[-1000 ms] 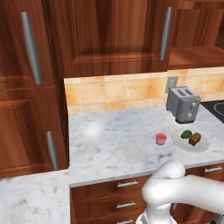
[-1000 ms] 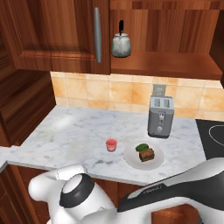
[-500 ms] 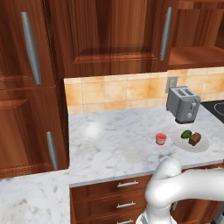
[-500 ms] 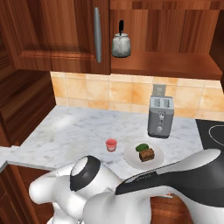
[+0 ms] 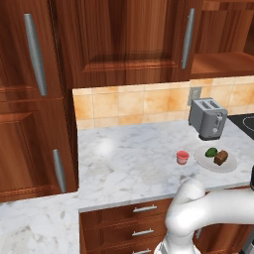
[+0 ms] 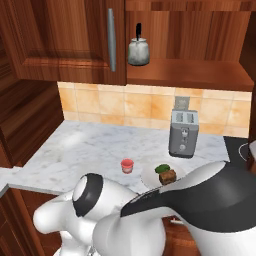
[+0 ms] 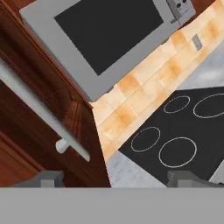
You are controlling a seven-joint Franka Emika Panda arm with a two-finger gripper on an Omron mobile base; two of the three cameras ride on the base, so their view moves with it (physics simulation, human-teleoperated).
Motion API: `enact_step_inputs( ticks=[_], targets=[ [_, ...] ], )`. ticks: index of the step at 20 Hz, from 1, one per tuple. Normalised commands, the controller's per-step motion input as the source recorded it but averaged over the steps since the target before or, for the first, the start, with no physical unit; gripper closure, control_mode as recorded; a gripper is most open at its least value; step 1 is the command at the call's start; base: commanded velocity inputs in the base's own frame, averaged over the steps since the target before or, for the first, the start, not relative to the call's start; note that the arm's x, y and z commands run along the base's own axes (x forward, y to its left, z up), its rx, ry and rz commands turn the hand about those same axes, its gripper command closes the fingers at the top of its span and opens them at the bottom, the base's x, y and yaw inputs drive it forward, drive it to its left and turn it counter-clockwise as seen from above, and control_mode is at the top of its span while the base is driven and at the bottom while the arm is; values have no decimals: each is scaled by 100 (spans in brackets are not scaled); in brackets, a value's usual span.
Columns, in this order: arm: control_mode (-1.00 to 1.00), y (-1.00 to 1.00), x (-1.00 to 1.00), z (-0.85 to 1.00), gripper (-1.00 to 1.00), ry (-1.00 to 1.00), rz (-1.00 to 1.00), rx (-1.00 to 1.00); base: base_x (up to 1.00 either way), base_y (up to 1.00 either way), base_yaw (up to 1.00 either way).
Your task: Pick the avocado and bread from the counter and place them on the plate. Then pick the jam from the cabinet and place it next to the plate. Lastly close the cabinet door.
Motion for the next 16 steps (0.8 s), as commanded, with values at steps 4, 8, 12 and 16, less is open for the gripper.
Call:
enact_step_inputs(
  ticks=[4, 8, 12, 16],
  targets=[
    [-100, 22, 0, 32, -100, 23, 39, 9, 0, 0, 0],
    [-100, 19, 0, 38, -100, 17, 36, 12, 0, 0, 0],
    [-100, 19, 0, 39, -100, 8, 31, 22, 0, 0, 0],
    [-100, 22, 5, 36, -100, 5, 27, 26, 0, 0, 0]
  ],
)
